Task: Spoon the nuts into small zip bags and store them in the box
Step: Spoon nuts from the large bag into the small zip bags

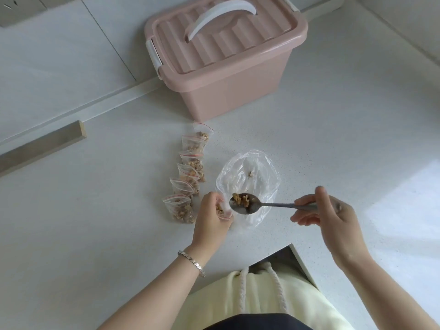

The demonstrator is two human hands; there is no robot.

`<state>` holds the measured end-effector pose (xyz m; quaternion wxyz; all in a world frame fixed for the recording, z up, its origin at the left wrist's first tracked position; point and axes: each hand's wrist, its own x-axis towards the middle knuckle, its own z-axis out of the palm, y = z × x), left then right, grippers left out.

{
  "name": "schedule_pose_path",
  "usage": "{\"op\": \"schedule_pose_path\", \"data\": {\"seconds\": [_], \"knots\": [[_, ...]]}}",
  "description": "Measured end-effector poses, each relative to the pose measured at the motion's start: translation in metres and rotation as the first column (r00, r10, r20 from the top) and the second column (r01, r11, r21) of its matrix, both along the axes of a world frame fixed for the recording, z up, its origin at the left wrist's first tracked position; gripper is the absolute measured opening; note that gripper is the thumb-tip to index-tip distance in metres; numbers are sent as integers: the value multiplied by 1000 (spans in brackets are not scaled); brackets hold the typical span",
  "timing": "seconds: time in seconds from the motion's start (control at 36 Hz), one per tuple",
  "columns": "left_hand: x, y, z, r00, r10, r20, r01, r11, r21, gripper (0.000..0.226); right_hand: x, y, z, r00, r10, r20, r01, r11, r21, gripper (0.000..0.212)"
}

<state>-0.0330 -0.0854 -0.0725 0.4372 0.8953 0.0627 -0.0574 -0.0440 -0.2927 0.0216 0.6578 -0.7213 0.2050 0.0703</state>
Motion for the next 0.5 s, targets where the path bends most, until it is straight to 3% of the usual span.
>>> {"op": "schedule_pose_path", "data": {"seconds": [0.14, 0.22, 0.31, 0.5], "knots": [[-5, -1, 1, 999, -45, 5, 45, 999, 19, 33, -2, 26, 15, 969, 244, 20, -233, 944, -233, 36], [-8, 1, 2, 999, -48, 17, 48, 999, -17, 31, -7, 38, 16, 911, 410, 45, -347, 821, -454, 39], [-12, 5, 2, 999, -28, 41, 29, 999, -31, 30, -10, 39, 15, 859, 482, 170, -310, 756, -576, 47], [-29, 18, 11, 970, 147, 196, -163, 984, 66, 37, -12, 16, 18, 794, 447, 412, -130, 787, -603, 57]]}}
